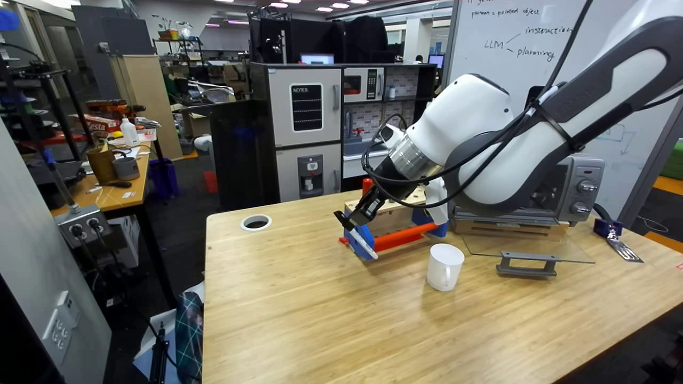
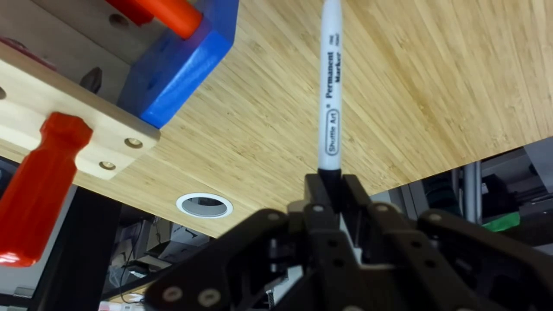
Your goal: Put the marker in the mug
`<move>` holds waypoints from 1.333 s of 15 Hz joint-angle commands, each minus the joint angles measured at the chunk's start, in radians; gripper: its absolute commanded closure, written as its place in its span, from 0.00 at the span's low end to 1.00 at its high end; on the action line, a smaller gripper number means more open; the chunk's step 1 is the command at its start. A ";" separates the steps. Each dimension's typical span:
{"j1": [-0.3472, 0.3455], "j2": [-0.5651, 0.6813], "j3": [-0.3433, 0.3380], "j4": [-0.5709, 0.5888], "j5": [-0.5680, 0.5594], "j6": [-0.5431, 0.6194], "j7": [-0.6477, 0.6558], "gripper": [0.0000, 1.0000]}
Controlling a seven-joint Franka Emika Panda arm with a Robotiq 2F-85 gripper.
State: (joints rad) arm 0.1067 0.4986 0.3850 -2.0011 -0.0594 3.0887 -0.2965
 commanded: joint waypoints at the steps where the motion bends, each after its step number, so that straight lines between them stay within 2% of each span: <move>1: -0.004 -0.026 -0.012 -0.034 -0.020 0.022 0.018 0.96; 9: -0.014 -0.060 -0.022 -0.089 -0.001 0.052 0.005 0.96; 20: -0.044 -0.181 -0.056 -0.298 0.013 0.182 0.040 0.96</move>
State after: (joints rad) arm 0.0669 0.3660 0.3368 -2.2391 -0.0587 3.2348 -0.2725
